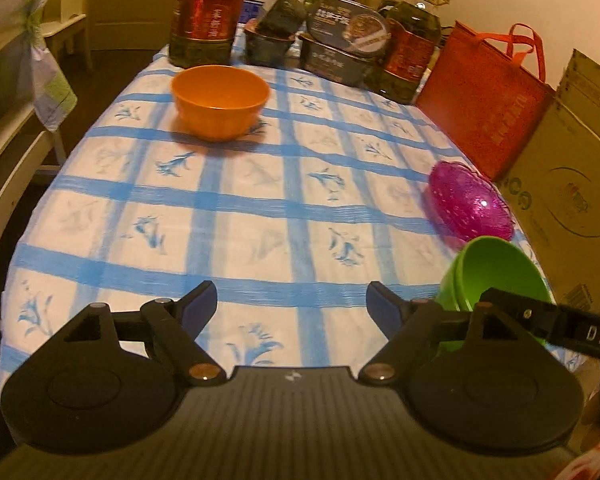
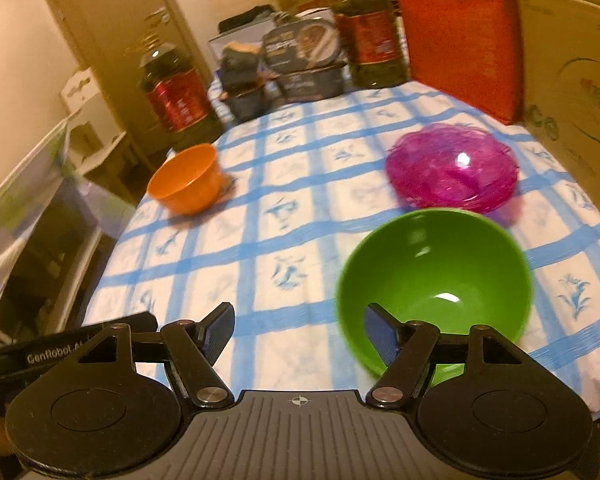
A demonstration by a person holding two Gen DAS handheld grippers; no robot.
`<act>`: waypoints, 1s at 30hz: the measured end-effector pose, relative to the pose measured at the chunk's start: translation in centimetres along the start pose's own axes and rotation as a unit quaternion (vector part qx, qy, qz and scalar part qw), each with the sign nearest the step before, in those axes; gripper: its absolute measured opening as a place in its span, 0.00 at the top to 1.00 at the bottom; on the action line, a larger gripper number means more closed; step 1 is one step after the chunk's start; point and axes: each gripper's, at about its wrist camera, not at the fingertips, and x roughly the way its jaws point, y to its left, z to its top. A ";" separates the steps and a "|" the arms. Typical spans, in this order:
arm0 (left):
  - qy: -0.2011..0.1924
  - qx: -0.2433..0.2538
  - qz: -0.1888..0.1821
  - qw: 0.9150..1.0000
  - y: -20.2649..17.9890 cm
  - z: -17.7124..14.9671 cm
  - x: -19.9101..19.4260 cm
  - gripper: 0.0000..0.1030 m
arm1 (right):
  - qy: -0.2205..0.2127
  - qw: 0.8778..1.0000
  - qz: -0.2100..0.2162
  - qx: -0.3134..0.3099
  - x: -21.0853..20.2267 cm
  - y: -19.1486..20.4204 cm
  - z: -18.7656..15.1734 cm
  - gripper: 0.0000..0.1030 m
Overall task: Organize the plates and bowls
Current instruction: 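Move both tools away from the green bowls toward the orange bowl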
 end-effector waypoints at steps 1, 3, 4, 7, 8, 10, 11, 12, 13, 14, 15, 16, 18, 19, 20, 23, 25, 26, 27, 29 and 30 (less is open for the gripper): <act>0.000 -0.001 0.001 1.000 0.3 -0.1 -0.1 0.22 | 0.003 1.000 0.001 -0.001 0.1 0.3 -0.3 0.30; 0.000 -0.002 0.002 1.000 0.7 -0.4 -0.3 0.21 | 0.009 1.000 0.002 -0.006 0.3 0.8 -0.9 0.30; 0.000 -0.001 0.003 1.000 0.9 -0.5 -0.3 0.21 | 0.012 1.000 0.002 -0.009 0.4 1.0 -1.2 0.30; 0.001 0.001 0.006 1.000 1.3 -0.9 -0.5 0.21 | 0.023 1.000 0.002 -0.012 0.6 1.4 -2.1 0.30; 0.002 0.001 0.006 1.000 1.5 -1.0 -0.6 0.20 | 0.027 1.000 0.003 -0.013 0.7 1.4 -2.3 0.30; 0.003 0.000 0.007 1.000 1.7 -1.2 -0.6 0.20 | 0.033 0.999 0.002 -0.015 0.9 1.6 -2.7 0.30; 0.003 0.001 0.009 1.000 1.8 -1.3 -0.7 0.20 | 0.035 0.999 0.003 -0.016 1.0 1.6 -2.8 0.30; 0.003 0.001 0.010 1.000 1.9 -1.3 -0.7 0.20 | 0.037 0.999 0.004 -0.017 1.0 1.6 -2.9 0.30; 0.003 0.001 0.011 1.000 2.0 -1.4 -0.7 0.19 | 0.039 0.999 0.004 -0.017 1.1 1.7 -2.9 0.30; 0.003 0.000 0.011 1.000 2.1 -1.3 -0.7 0.19 | 0.039 0.999 0.004 -0.018 1.2 1.7 -2.9 0.30; 0.004 -0.001 0.011 1.000 2.3 -1.3 -0.7 0.18 | 0.039 0.999 0.005 -0.020 1.3 1.8 -2.9 0.30; 0.005 -0.002 0.011 1.000 2.4 -1.2 -0.6 0.18 | 0.039 0.999 0.005 -0.022 1.4 1.9 -2.8 0.30; 0.006 -0.005 0.010 1.000 2.8 -1.0 -0.5 0.18 | 0.040 0.999 0.004 -0.028 1.7 2.0 -2.5 0.30; 0.006 -0.006 0.011 1.000 3.0 -0.8 -0.5 0.18 | 0.041 0.999 0.003 -0.031 1.9 2.2 -2.3 0.30; 0.006 -0.007 0.012 1.000 3.2 -0.6 -0.4 0.18 | 0.041 0.999 0.003 -0.035 2.2 2.3 -2.0 0.30; 0.005 -0.013 0.015 1.000 4.0 0.2 0.0 0.17 | 0.043 0.998 0.006 -0.046 3.0 2.8 -1.1 0.30; 0.005 -0.015 0.016 1.000 4.6 1.0 0.4 0.17 | 0.045 0.997 0.007 -0.056 3.8 3.3 -0.4 0.30; 0.005 -0.017 0.017 1.000 4.9 1.4 0.6 0.17 | 0.047 0.997 0.007 -0.062 4.4 3.6 0.1 0.30; 0.004 -0.018 0.017 1.000 5.2 1.8 0.8 0.17 | 0.050 0.997 0.007 -0.066 4.9 3.9 0.5 0.30; 0.006 -0.020 0.015 1.000 6.0 2.9 1.4 0.17 | 0.057 0.996 0.011 -0.070 6.3 4.5 1.7 0.30; 0.006 -0.020 0.014 1.000 6.3 3.6 1.7 0.17 | 0.059 0.996 0.014 -0.072 6.9 4.8 2.2 0.30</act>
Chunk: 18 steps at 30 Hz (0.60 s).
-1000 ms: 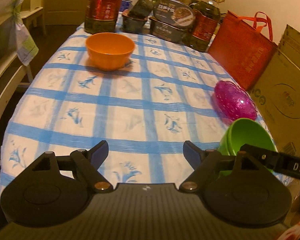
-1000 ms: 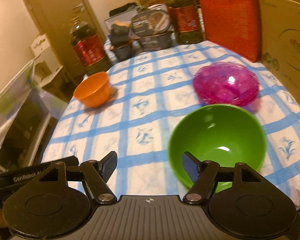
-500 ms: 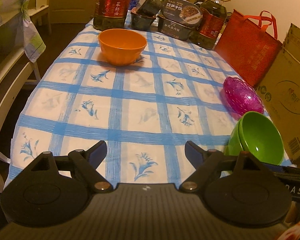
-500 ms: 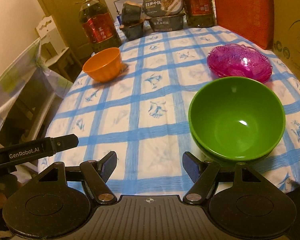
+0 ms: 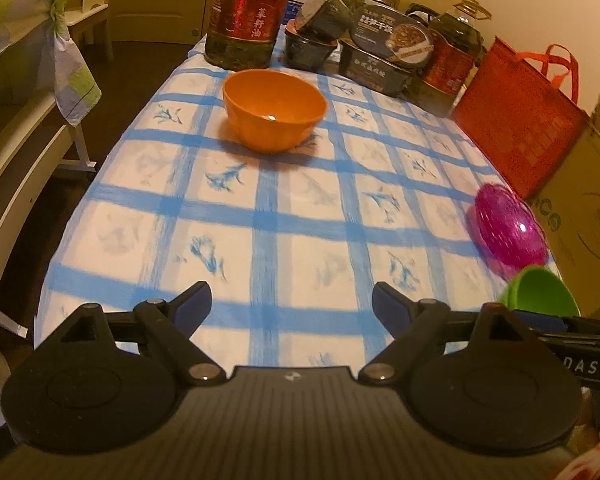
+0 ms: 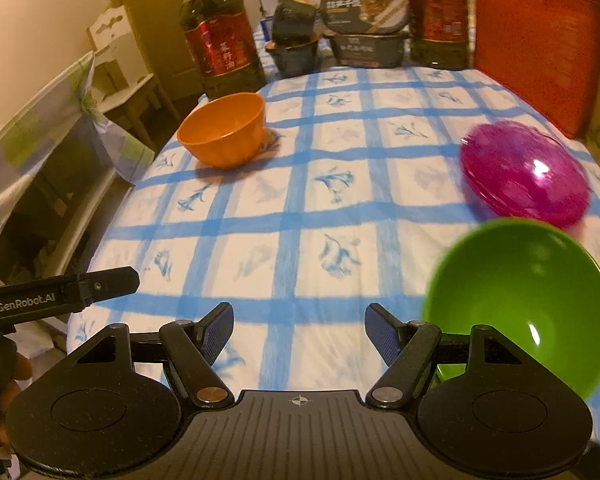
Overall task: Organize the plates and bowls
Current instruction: 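Move both tools away from the green bowls toward the orange bowl, then grasp the orange bowl rim with both tools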
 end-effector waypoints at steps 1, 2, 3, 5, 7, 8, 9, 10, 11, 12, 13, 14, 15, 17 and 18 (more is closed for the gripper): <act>0.000 0.000 -0.001 1.000 0.3 0.7 0.4 0.17 | 0.002 1.000 0.003 -0.001 0.6 0.2 0.8 0.30; 0.000 -0.001 0.000 1.000 0.8 1.5 0.7 0.17 | 0.004 1.000 0.006 -0.001 1.3 0.4 1.8 0.30; 0.001 0.000 0.001 1.000 1.2 2.4 1.3 0.17 | 0.004 1.000 0.008 -0.001 1.9 0.5 2.6 0.30; 0.004 0.002 0.001 1.000 1.9 4.0 2.3 0.17 | 0.006 1.000 0.009 -0.004 3.3 0.8 4.7 0.30; 0.006 0.001 0.001 1.000 2.9 5.9 3.5 0.17 | 0.009 1.000 0.011 -0.006 4.7 1.1 6.6 0.30; 0.007 0.003 0.003 1.000 3.3 6.8 4.2 0.17 | 0.008 1.000 0.011 -0.007 5.4 1.2 7.6 0.30; 0.007 0.005 0.007 1.000 3.7 7.7 4.8 0.17 | 0.008 1.000 0.010 -0.009 6.2 1.3 8.8 0.30; 0.006 0.006 0.010 1.000 4.0 8.7 5.5 0.18 | 0.008 1.000 0.010 -0.010 6.9 1.4 9.7 0.30; 0.009 0.007 0.012 1.000 4.4 9.7 6.2 0.21 | 0.011 1.000 0.010 -0.009 7.8 1.5 10.9 0.30; 0.012 0.008 0.013 1.000 4.6 10.7 7.0 0.22 | 0.016 1.000 0.011 -0.010 8.5 1.7 11.8 0.30; 0.016 0.011 0.014 1.000 4.9 11.7 7.9 0.24 | 0.023 1.000 0.010 -0.012 9.5 1.9 12.8 0.30; 0.019 0.013 0.015 1.000 5.2 12.7 8.7 0.26 | 0.027 1.000 0.010 -0.011 10.4 2.0 13.8 0.30; 0.021 0.015 0.017 1.000 5.4 13.6 9.5 0.27 | 0.030 0.999 0.010 -0.010 11.3 2.0 14.7 0.30; 0.022 0.017 0.017 0.999 5.9 15.3 11.0 0.29 | 0.039 0.999 0.011 -0.005 13.1 2.0 16.3 0.30; 0.022 0.018 0.014 1.000 6.1 16.2 11.8 0.30 | 0.043 0.999 0.009 0.001 14.1 2.0 17.1 0.30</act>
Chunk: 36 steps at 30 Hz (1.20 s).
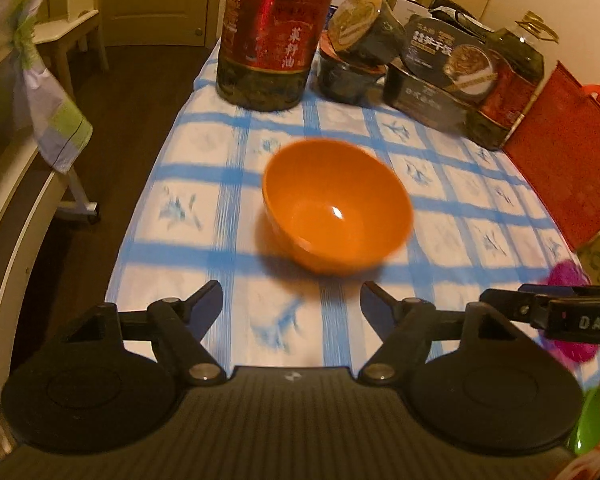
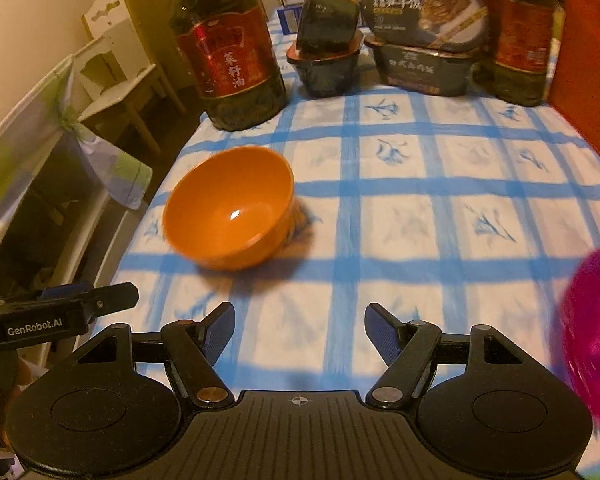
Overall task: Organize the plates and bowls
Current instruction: 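Grasp the orange bowl rim with both tools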
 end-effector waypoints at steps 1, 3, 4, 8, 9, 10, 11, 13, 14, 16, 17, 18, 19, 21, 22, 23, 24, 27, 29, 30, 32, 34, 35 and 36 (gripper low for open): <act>0.000 -0.003 -0.005 1.000 0.2 0.7 0.6 0.32 | 0.003 1.000 0.000 0.004 0.8 0.0 0.8 0.33; 0.003 -0.011 -0.015 1.000 0.8 2.2 2.0 0.38 | 0.009 1.000 0.009 0.015 2.4 -0.1 2.4 0.51; 0.005 -0.015 -0.016 1.000 1.1 2.8 2.7 0.43 | 0.011 1.000 0.012 0.021 3.1 -0.2 3.1 0.52; 0.019 -0.023 -0.017 0.999 1.6 4.7 5.6 0.54 | 0.020 0.999 0.011 0.025 6.1 0.1 5.3 0.56; 0.023 -0.025 -0.020 0.999 1.7 5.0 6.3 0.54 | 0.025 0.999 0.010 0.025 6.9 0.1 5.7 0.59; 0.027 -0.029 -0.023 0.999 1.9 5.2 7.0 0.56 | 0.026 0.999 0.010 0.025 7.6 0.1 6.0 0.61; 0.031 -0.031 -0.023 0.999 2.0 5.5 7.7 0.59 | 0.026 0.999 0.010 0.024 8.1 0.1 6.3 0.64; 0.036 -0.030 -0.023 0.999 2.3 5.9 8.8 0.62 | 0.029 0.999 0.009 0.023 9.1 0.1 6.8 0.68; 0.038 -0.028 -0.022 0.999 2.4 6.0 9.3 0.65 | 0.033 0.999 0.008 0.022 9.6 0.1 7.0 0.71; 0.039 -0.022 -0.018 0.999 2.5 6.3 9.9 0.71 | 0.040 0.999 0.006 0.020 10.4 0.1 7.3 0.74; 0.039 -0.020 -0.017 0.999 2.5 6.3 10.0 0.73 | 0.044 0.999 0.006 0.018 10.9 0.0 7.4 0.75; 0.040 -0.019 -0.018 0.999 2.6 6.4 10.2 0.74 | 0.047 0.999 0.005 0.015 11.3 0.1 7.5 0.76; 0.041 -0.020 -0.019 0.999 2.7 6.4 10.3 0.78 | 0.049 0.999 0.005 0.013 11.5 0.2 7.5 0.76; 0.044 -0.013 -0.016 0.999 2.8 6.4 10.6 0.83 | 0.052 0.999 0.004 0.009 12.0 0.2 7.6 0.80; 0.046 -0.010 -0.014 0.999 2.7 6.4 10.7 0.85 | 0.054 0.999 0.004 0.008 12.2 0.2 7.6 0.81; 0.048 -0.008 -0.013 0.999 2.6 6.3 10.8 0.88 | 0.055 0.998 0.005 0.008 12.3 0.2 7.6 0.84; 0.051 -0.006 -0.014 0.999 2.5 6.3 10.9 0.89 | 0.057 0.998 0.008 0.009 12.3 0.3 7.5 0.87; 0.052 -0.003 -0.011 0.999 2.3 6.0 10.8 0.92 | 0.057 0.998 0.010 0.006 12.1 0.7 7.4 0.91; 0.053 -0.002 -0.007 0.999 2.1 5.8 10.6 0.92 | 0.057 0.998 0.009 0.006 11.9 0.8 7.3 0.91; 0.055 0.000 -0.005 0.998 2.0 5.6 10.4 0.92 | 0.059 0.998 0.010 0.009 11.7 0.7 7.2 0.91; 0.056 0.007 -0.004 0.998 1.6 5.3 9.9 0.92 | 0.059 0.998 0.013 0.013 11.1 0.5 6.7 0.92; 0.055 0.010 -0.008 0.998 1.3 4.7 9.0 0.92 | 0.058 0.998 0.013 0.013 10.2 0.4 6.0 0.92; 0.055 0.011 -0.009 0.998 1.0 4.4 8.5 0.93 | 0.058 0.998 0.013 0.015 9.6 0.4 5.5 0.92; 0.055 0.011 -0.012 0.998 0.8 4.0 8.0 0.93 | 0.057 0.998 0.013 0.018 8.9 0.3 4.9 0.92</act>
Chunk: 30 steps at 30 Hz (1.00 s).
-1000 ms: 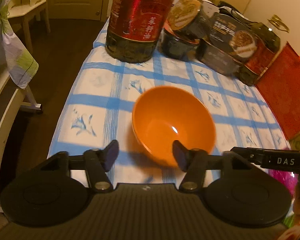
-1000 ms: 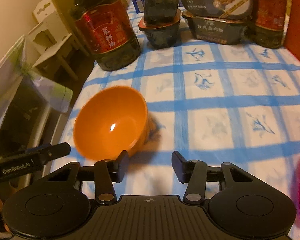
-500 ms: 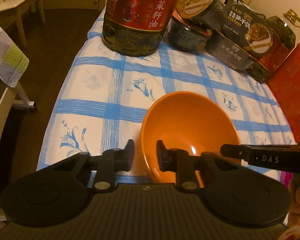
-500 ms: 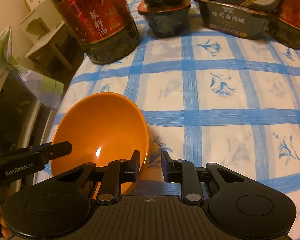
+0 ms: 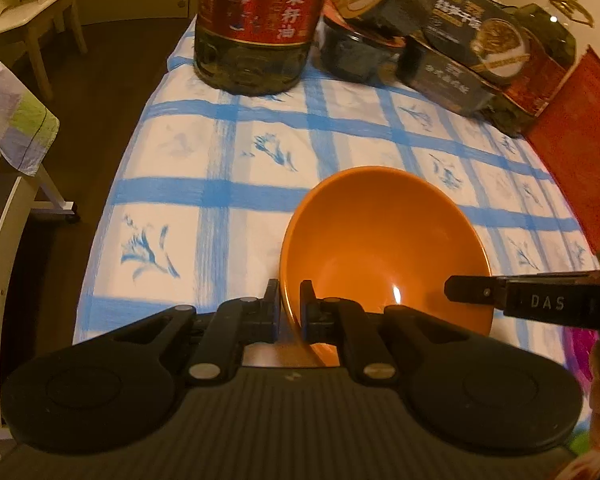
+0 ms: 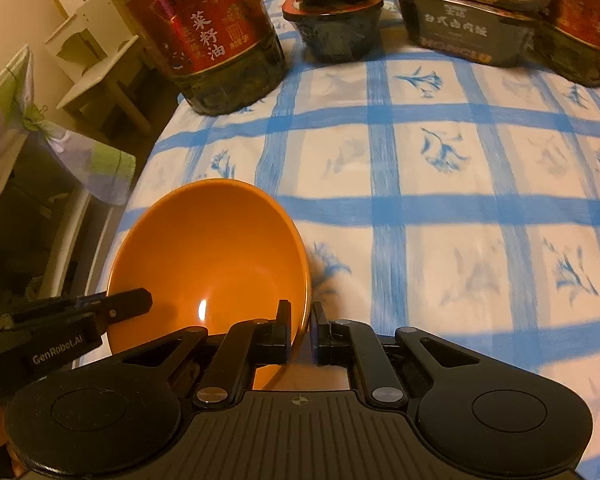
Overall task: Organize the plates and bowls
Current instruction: 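Carry the orange bowl with both tools toward the green bowl stack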
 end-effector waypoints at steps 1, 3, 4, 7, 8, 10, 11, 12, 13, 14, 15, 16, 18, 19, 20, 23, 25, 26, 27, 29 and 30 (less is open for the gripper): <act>-0.001 0.003 -0.002 1.000 -0.4 -0.5 -0.6 0.93 | -0.001 1.000 -0.001 0.002 -0.7 -0.1 -0.8 0.92; -0.004 0.010 -0.002 1.000 -1.3 -1.6 -1.9 0.93 | -0.007 1.000 -0.003 0.007 -2.2 -0.2 -2.4 0.91; -0.007 0.015 -0.002 1.000 -1.8 -2.3 -2.6 0.93 | -0.009 1.000 -0.005 0.006 -3.0 -0.2 -3.2 0.91; -0.012 0.017 -0.011 1.000 -3.0 -4.4 -4.9 0.93 | -0.020 1.000 -0.009 0.011 -5.5 -0.4 -6.1 0.91; -0.013 0.018 -0.014 1.000 -3.4 -5.1 -5.6 0.93 | -0.023 1.000 -0.008 0.015 -6.4 -0.5 -7.2 0.91; -0.015 0.025 -0.019 0.999 -4.3 -6.6 -7.2 0.93 | -0.032 0.999 -0.009 0.021 -8.3 -0.6 -9.2 0.91; -0.018 0.027 -0.022 0.999 -4.7 -7.3 -8.0 0.93 | -0.038 0.999 -0.011 0.021 -9.2 -0.7 -10.2 0.91; -0.020 0.029 -0.024 0.999 -5.1 -8.0 -8.7 0.93 | -0.045 0.999 -0.012 0.023 -10.2 -0.7 -11.1 0.91; -0.020 0.030 -0.028 0.999 -5.5 -8.9 -9.5 0.93 | -0.050 0.998 -0.013 0.026 -11.0 -0.7 -12.0 0.91; -0.022 0.030 -0.031 0.999 -5.8 -9.6 -10.2 0.93 | -0.056 0.998 -0.015 0.029 -11.8 -0.8 -13.1 0.91; -0.023 0.031 -0.035 0.999 -6.3 -10.3 -10.9 0.93 | -0.061 0.997 -0.016 0.033 -12.8 -0.9 -14.2 0.91; -0.026 0.038 -0.037 0.998 -6.8 -11.2 -11.6 0.93 | -0.066 0.997 -0.018 0.036 -13.6 -1.0 -15.2 0.91; -0.030 0.050 -0.042 0.997 -7.8 -12.8 -12.9 0.93 | -0.077 0.996 -0.021 0.045 -15.3 -1.2 -17.4 0.91; -0.033 0.055 -0.045 0.997 -8.3 -13.7 -13.5 0.93 | -0.080 0.995 -0.021 0.052 -16.0 -1.4 -18.3 0.91; -0.035 0.059 -0.047 0.997 -8.8 -14.5 -14.2 0.93 | -0.083 0.994 -0.019 0.063 -16.9 -1.6 -19.5 0.91; -0.039 0.069 -0.054 0.995 -10.1 -17.0 -15.8 0.93 | -0.089 0.993 -0.026 0.076 -18.8 -1.9 -22.5 0.91; -0.042 0.077 -0.059 0.994 -11.0 -18.5 -16.8 0.93 | -0.091 0.992 -0.031 0.081 -20.0 -2.1 -24.6 0.91; -0.042 0.081 -0.060 0.994 -11.4 -19.2 -17.3 0.93 | -0.094 0.991 -0.034 0.084 -20.7 -2.1 -25.6 0.91; -0.042 0.086 -0.063 0.993 -11.8 -20.0 -17.8 0.93 | -0.096 0.991 -0.035 0.086 -21.1 -2.2 -26.4 0.91; -0.042 0.089 -0.066 0.993 -12.3 -21.3 -18.6 0.93 | -0.098 0.990 -0.035 0.091 -22.1 -2.3 -28.0 0.91; -0.041 0.089 -0.068 0.993 -12.6 -22.1 -19.0 0.93 | -0.098 0.990 -0.036 0.093 -22.6 -2.4 -28.7 0.91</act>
